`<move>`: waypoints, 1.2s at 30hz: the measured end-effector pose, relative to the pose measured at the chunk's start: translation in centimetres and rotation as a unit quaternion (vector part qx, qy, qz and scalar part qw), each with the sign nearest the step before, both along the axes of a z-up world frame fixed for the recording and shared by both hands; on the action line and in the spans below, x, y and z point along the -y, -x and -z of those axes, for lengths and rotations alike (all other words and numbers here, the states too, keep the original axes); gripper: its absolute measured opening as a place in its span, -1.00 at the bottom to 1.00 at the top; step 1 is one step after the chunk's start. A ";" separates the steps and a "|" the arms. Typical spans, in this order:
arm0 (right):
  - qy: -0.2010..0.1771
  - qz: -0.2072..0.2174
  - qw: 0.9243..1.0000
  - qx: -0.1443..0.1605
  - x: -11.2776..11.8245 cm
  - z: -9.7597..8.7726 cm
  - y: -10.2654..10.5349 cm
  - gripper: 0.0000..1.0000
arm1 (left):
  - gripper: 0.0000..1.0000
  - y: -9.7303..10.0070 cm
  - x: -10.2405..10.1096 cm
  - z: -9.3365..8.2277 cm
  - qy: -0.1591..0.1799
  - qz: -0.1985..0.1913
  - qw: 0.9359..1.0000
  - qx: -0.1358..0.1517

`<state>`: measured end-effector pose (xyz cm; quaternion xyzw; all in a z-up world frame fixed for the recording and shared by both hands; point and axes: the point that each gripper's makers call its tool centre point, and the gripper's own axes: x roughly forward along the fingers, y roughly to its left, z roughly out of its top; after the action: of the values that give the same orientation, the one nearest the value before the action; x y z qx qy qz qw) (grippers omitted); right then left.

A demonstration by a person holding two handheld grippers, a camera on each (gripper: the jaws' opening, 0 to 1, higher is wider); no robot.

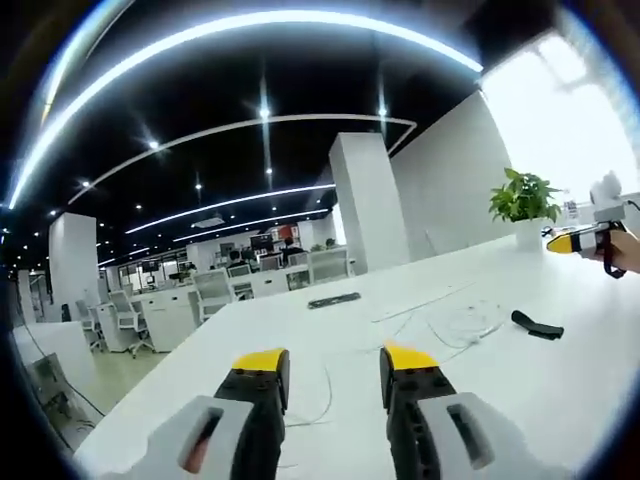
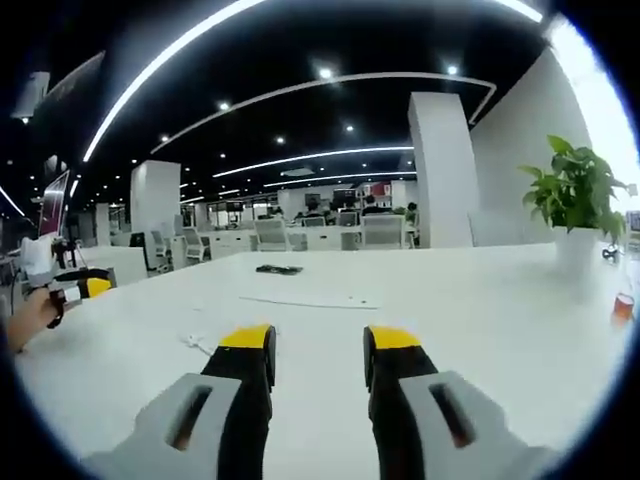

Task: Peel open the Velcro strap on the desktop, arrange the wired earphones neatly onto it, and close the Velcro strap to secure them.

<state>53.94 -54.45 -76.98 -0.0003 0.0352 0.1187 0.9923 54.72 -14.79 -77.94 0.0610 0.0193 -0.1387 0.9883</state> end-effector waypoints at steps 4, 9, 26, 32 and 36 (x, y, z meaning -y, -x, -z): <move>0.002 -0.002 1.000 -0.001 -0.1 0.1 0.0 -0.26 | -0.20 0.0 0.2 0.2 -0.003 0.001 1.000 -0.002; 0.003 -0.001 1.000 -0.001 -0.1 0.1 0.0 -0.26 | -0.20 0.0 0.1 0.3 -0.001 0.001 1.000 -0.006; 0.006 -0.001 1.000 -0.003 0.0 0.3 -0.2 -0.26 | -0.21 -0.2 -0.1 0.2 -0.004 0.002 1.000 -0.009; 0.007 -0.001 1.000 -0.005 0.0 0.4 -0.2 -0.26 | -0.21 -0.2 0.0 0.3 -0.005 0.001 1.000 -0.010; 0.007 -0.003 1.000 -0.005 -0.1 0.4 -0.2 -0.26 | -0.21 -0.3 0.1 0.4 -0.015 0.002 1.000 -0.010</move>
<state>54.19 -54.35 -77.41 -0.0065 0.0415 0.1216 0.9917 54.99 -14.91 -78.33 0.0742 0.0313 -0.1410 0.9867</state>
